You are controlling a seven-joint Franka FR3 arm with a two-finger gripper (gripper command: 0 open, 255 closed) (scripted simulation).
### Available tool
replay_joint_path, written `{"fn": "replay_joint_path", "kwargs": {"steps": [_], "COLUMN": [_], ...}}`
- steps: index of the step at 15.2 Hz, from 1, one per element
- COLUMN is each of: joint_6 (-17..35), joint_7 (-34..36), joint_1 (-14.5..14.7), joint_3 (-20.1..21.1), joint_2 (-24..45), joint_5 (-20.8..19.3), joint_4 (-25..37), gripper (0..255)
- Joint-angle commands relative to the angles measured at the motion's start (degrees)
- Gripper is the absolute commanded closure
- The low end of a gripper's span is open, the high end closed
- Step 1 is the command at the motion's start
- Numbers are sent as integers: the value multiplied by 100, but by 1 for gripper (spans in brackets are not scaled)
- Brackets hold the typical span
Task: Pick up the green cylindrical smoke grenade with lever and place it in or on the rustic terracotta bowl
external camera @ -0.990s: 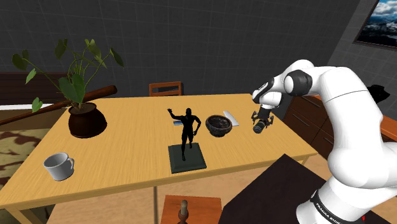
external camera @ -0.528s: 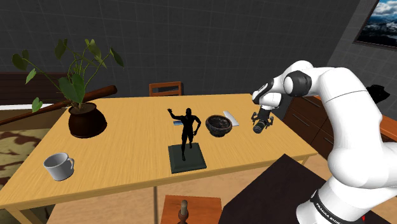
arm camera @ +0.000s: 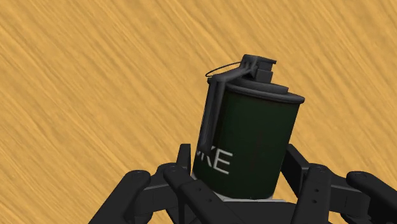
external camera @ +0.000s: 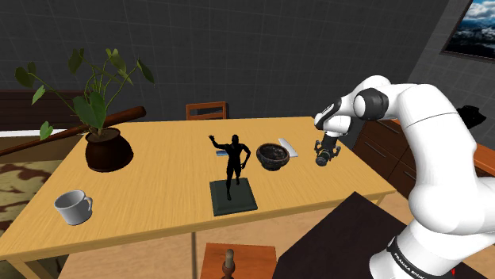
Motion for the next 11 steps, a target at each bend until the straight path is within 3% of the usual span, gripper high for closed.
{"fn": "replay_joint_path", "kwargs": {"steps": [1, 11], "joint_6": [0, -270], "joint_7": [0, 31], "joint_1": [0, 85], "joint_3": [0, -106], "joint_2": [-2, -503], "joint_5": [0, -84], "joint_4": [1, -236], "gripper": [255, 255]}}
